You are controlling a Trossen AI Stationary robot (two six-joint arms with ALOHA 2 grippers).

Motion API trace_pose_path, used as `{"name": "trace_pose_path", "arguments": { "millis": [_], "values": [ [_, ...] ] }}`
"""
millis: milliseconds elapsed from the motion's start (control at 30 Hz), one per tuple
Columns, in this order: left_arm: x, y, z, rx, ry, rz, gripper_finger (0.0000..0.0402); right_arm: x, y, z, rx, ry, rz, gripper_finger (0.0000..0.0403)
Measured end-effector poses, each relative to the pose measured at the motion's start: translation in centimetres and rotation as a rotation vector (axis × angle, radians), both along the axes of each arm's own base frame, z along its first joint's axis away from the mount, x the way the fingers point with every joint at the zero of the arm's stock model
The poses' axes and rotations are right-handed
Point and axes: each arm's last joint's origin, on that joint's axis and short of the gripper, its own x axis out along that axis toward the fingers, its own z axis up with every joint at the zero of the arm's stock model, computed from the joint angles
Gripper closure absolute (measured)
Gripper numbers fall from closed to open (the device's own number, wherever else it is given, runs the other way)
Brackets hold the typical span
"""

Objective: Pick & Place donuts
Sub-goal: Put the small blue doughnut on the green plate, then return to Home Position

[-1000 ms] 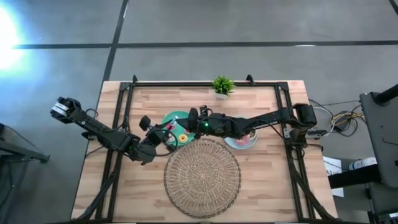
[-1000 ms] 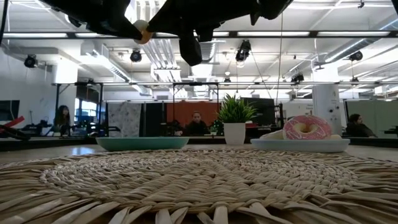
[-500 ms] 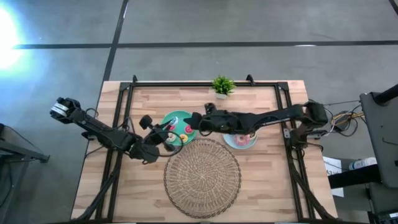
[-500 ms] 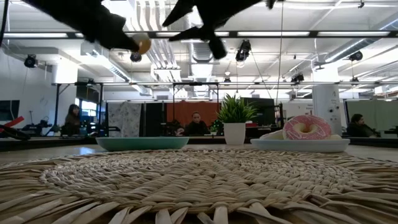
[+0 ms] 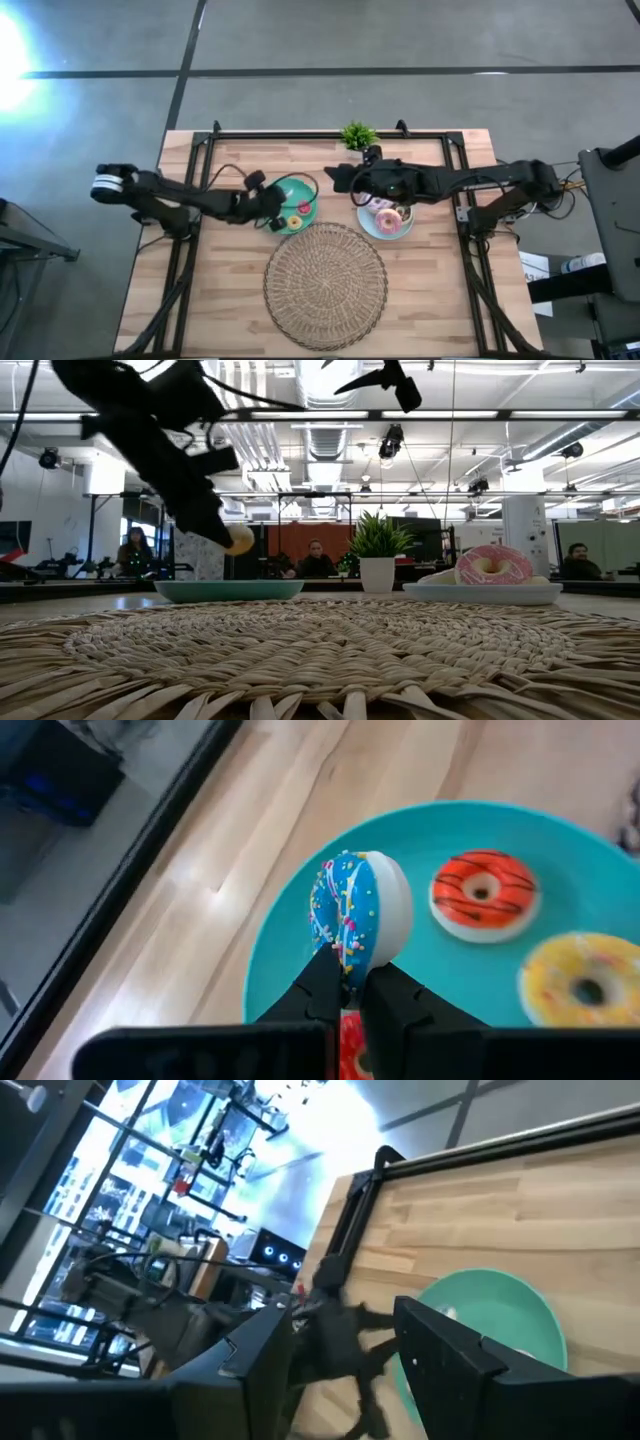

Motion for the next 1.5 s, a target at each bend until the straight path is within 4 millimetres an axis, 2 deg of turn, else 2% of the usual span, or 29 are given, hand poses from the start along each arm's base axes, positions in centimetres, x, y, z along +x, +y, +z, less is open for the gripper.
{"name": "trace_pose_path", "arguments": {
  "millis": [167,333,533,667,900,1167,1333,1400,1500],
  "values": [
    [2.0,2.3,-0.4,-0.020,0.078,-0.017,0.0399,-0.3,0.0,0.3,-0.009,-0.002,0.004,0.0234],
    [3.9,3.5,-1.1,-0.039,0.204,-0.068,0.0399,-0.2,0.1,-0.1,-0.005,0.020,0.015,0.0234],
    [5.1,3.8,-2.2,-0.025,0.411,-0.122,0.0399,-0.2,0.1,-0.4,0.002,0.031,0.037,0.0234],
    [5.9,4.1,-2.6,0.003,0.443,-0.122,0.0399,-0.3,0.1,-0.5,0.001,0.038,0.038,0.0234],
    [6.1,4.0,-3.1,-0.014,0.468,-0.132,0.0390,-0.4,0.1,-0.9,0.003,0.049,0.047,0.0234],
    [5.5,3.6,-1.6,-0.150,0.417,-0.163,0.0330,-0.4,0.2,-1.0,0.007,0.058,0.063,0.0234],
    [4.8,3.5,-0.3,-0.197,0.463,-0.141,0.0311,-0.4,0.2,-1.2,0.012,0.071,0.080,0.0234],
    [4.4,3.2,0.6,-0.225,0.448,-0.132,0.0308,-0.5,0.3,-1.2,0.010,0.081,0.115,0.0234],
    [3.3,2.0,2.7,-0.363,0.335,-0.229,0.0308,-1.6,0.6,-0.6,-0.058,0.135,0.167,0.0234]
  ]
}}
